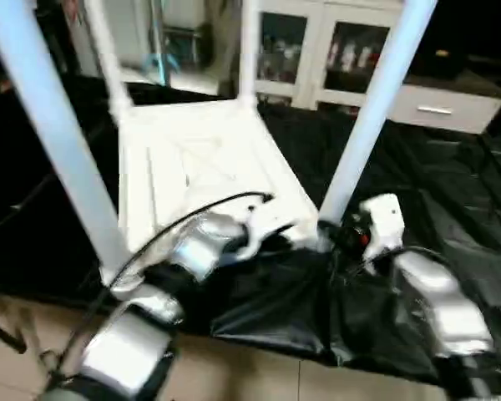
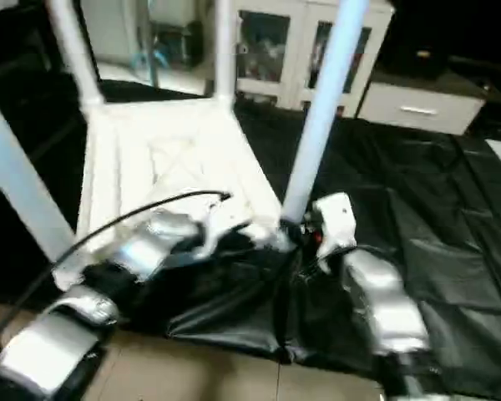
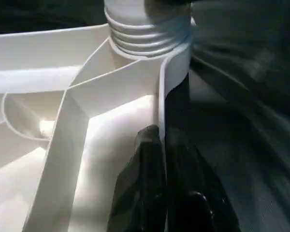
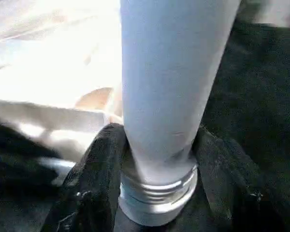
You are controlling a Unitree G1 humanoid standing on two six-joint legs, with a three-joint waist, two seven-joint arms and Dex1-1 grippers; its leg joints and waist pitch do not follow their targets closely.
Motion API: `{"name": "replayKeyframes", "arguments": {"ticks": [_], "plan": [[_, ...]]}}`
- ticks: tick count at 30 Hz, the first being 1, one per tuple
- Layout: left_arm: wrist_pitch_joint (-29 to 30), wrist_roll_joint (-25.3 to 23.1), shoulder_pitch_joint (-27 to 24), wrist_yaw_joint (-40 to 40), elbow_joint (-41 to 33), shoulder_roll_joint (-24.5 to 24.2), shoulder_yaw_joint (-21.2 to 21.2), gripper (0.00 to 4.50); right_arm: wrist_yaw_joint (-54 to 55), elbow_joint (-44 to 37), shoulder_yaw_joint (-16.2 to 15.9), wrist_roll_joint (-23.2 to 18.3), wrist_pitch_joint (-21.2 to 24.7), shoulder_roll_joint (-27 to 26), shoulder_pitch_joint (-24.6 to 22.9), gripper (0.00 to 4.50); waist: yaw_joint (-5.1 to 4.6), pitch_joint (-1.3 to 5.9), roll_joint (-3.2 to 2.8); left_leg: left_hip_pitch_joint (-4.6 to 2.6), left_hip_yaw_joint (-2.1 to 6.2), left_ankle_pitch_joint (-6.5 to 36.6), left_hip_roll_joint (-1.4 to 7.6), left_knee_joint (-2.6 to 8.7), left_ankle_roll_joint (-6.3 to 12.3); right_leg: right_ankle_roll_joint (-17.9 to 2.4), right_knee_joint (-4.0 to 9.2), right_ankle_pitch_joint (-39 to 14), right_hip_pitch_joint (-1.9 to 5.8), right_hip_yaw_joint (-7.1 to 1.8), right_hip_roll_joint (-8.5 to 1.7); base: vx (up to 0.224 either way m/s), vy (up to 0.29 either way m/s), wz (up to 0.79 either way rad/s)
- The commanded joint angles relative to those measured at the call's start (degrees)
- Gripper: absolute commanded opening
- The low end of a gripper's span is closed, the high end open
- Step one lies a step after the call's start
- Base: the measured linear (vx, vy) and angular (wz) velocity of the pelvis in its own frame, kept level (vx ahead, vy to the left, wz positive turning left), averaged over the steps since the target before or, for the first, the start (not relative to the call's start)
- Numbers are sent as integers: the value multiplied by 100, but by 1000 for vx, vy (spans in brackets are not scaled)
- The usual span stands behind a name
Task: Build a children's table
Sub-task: Rotate leg to tighten
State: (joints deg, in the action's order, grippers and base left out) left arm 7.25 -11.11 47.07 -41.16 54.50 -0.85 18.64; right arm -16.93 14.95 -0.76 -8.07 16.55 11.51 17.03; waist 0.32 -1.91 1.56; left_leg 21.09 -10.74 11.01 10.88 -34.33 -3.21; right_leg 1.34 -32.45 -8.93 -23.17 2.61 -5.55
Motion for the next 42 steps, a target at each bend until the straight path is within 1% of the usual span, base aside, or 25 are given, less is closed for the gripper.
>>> {"name": "replayKeyframes", "arguments": {"ticks": [1,3,8,9,10,11,12,14,15,17,18,20,21,22,23,24,25,26,29,30,32,34,36,39,42], "plan": [[-150,98,294,554,-88,304,-219,0,660,682,-122,284,240,-234,-133,192,-32,257,22,-78,188,2559,130,517,-112,-487,588,-3526,107,-19,-250,0,0,0],[-219,113,382,834,-29,428,-269,0,1010,820,-53,277,50,-574,64,189,-87,258,5,-19,223,2552,151,565,-93,-628,546,-3034,149,-19,-244,0,0,0],[-363,131,420,765,37,421,-272,0,839,711,64,130,-170,-662,135,160,-126,276,31,-20,168,2389,140,549,83,-928,502,-2346,169,-77,-239,0,0,0],[-518,105,396,608,36,351,-227,0,334,488,161,-171,-274,-600,90,160,-94,295,32,-19,145,2175,148,533,210,-1026,472,-2074,194,-98,-248,0,0,0],[-556,106,372,518,10,313,-210,0,276,395,211,-202,-332,-548,60,160,-94,295,32,-19,145,2175,148,533,210,-1026,472,-2074,194,-98,-248,0,0,0],[-586,112,367,482,19,298,-198,0,292,356,244,-199,-388,-526,45,160,-50,298,23,-26,115,1887,164,515,328,-1177,431,-1671,186,-122,-245,0,0,0],[-641,127,352,406,2,279,-179,0,260,310,276,-234,-405,-500,26,160,-41,294,27,-26,104,1830,162,511,358,-1218,426,-1616,182,-126,-239,0,0,0],[-662,163,299,255,-70,225,-146,0,187,153,327,-296,-409,-415,-45,174,-14,310,30,3,97,1603,152,496,418,-1259,391,-1546,225,-128,-252,30,-19,2],[-716,174,248,104,-150,172,-101,0,118,18,345,-345,-400,-349,-104,184,56,330,27,-13,77,1264,162,473,504,-1299,356,-1253,234,-139,-254,0,0,0],[-700,187,177,-70,-262,106,-51,0,13,-149,355,-407,-344,-263,-185,192,79,336,23,-15,68,1056,166,462,575,-1378,320,-989,240,-140,-247,0,0,0],[-730,207,54,-375,-465,-21,38,0,-166,-426,375,-488,-288,-105,-327,202,110,363,28,5,76,767,181,450,649,-1452,250,-638,286,-138,-250,0,0,0],[-674,237,-147,-889,-793,-245,164,0,-672,-878,388,-662,-136,223,-573,224,170,354,36,-10,45,502,189,420,814,-1568,206,-231,263,-146,-229,0,0,0],[-664,252,-213,-1071,-894,-325,204,0,-910,-1022,370,-731,-78,367,-656,229,244,336,27,-35,23,545,202,419,901,-1617,205,-264,242,-157,-233,0,0,0],[-611,274,-316,-1332,-1057,-451,263,0,-1281,-1245,335,-819,-9,615,-781,235,259,335,23,-38,26,597,212,426,888,-1611,206,-337,253,-152,-234,0,0,0],[-607,276,-329,-1368,-1074,-467,270,0,-1340,-1272,331,-829,-6,656,-799,246,296,323,53,-55,17,704,228,433,853,-1587,221,-498,238,-157,-236,0,0,0],[-581,324,-438,-1670,-1247,-600,330,0,-1792,-1468,335,-972,72,978,-911,257,312,313,40,-68,17,826,239,444,830,-1582,228,-623,235,-157,-235,0,0,0],[-571,395,-560,-1977,-1458,-744,396,0,-2310,-1662,363,-1144,139,1363,-1020,265,333,295,98,-64,5,990,245,455,771,-1512,246,-892,230,-162,-246,0,0,0],[-579,408,-580,-2027,-1495,-768,406,0,-2390,-1694,371,-1178,150,1426,-1036,271,362,281,87,-77,3,1147,260,469,687,-1425,270,-1168,211,-174,-255,0,0,0],[-587,501,-760,-2404,-1821,-979,484,0,-3073,-1949,494,-1577,363,1921,-1123,300,350,262,97,-76,7,1437,257,493,526,-1242,314,-1675,187,-180,-265,0,0,0],[-558,546,-884,-2582,-2058,-1095,505,0,-3468,-2055,555,-1820,550,2182,-1126,307,353,254,139,-65,13,1485,260,492,489,-1159,321,-1838,186,-190,-268,0,0,0],[-500,594,-995,-2714,-2291,-1182,508,0,-3803,-2065,516,-1893,646,2409,-1091,327,356,251,140,-58,20,1466,273,492,473,-1133,313,-1875,180,-191,-280,0,0,0],[-439,634,-1058,-2818,-2449,-1231,511,0,-3956,-1995,407,-1814,623,2511,-1041,339,356,243,137,-71,-2,1492,262,480,433,-1119,330,-1943,132,-199,-269,0,0,0],[-362,689,-1115,-2945,-2612,-1291,535,0,-4204,-1819,160,-1673,554,2623,-927,339,347,256,160,-39,9,1418,250,478,393,-1116,307,-1914,155,-188,-272,0,0,0],[-334,680,-1127,-2997,-2623,-1302,529,0,-4529,-1459,-234,-1444,403,2640,-693,339,336,276,148,-43,2,1232,244,452,418,-1202,274,-1651,151,-183,-262,0,0,0],[-322,691,-1139,-2957,-2637,-1283,521,0,-4661,-1246,-419,-1334,240,2605,-553,325,345,283,150,-48,-5,1120,248,436,455,-1287,250,-1424,158,-184,-261,0,0,0]]}}
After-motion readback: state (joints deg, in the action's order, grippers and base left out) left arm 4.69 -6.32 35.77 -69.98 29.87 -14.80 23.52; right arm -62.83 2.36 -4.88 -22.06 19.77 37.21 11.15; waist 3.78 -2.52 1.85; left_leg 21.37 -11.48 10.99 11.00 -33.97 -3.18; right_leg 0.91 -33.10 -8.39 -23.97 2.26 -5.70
